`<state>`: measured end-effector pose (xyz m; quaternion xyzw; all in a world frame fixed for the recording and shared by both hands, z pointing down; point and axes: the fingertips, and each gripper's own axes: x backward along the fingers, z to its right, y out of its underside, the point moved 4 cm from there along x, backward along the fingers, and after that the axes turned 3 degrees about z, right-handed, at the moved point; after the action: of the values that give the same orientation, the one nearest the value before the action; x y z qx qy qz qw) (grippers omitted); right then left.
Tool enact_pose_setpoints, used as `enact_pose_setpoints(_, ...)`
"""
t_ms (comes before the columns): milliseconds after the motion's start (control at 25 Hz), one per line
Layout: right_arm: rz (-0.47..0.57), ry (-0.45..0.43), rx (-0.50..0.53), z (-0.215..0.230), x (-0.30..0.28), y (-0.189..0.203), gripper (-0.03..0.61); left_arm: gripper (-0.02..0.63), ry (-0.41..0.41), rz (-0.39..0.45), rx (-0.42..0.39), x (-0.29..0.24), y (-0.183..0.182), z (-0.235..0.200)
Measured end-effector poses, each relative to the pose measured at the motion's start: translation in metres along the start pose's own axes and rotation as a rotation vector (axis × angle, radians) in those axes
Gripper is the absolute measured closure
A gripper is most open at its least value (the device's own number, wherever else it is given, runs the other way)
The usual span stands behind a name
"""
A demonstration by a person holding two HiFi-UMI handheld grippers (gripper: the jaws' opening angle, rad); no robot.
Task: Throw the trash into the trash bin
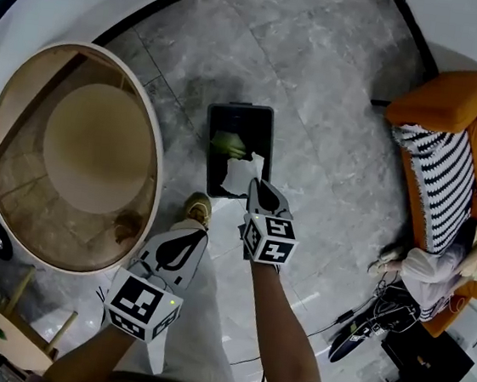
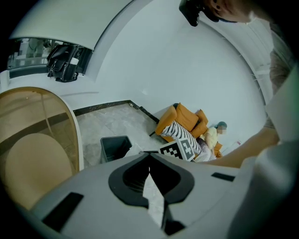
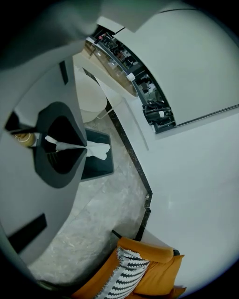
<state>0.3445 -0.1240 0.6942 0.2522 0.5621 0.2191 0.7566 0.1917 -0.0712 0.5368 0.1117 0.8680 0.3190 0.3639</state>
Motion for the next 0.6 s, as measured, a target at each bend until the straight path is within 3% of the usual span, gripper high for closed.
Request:
enact_pose_setpoints(480,-0.038,-0.021,0.025,0.0,-0.017,0.007,0.554,0.595,-0.019,-0.005,0.043,-0.007,-0.001,-0.005)
enact_pose_setpoints(520,-0.039,-0.021,0.024,-0.001,-0.017,0.007,0.531,0.595,-0.016,-0.005,0.045,-0.006,-0.001,-0.005)
enact_pose_setpoints(600,-0.042,-0.02,0.025,-0.002,-0.018,0.007,0.426,0.595,-0.013,-0.007,0.051,-0.006,-0.002,-0.007)
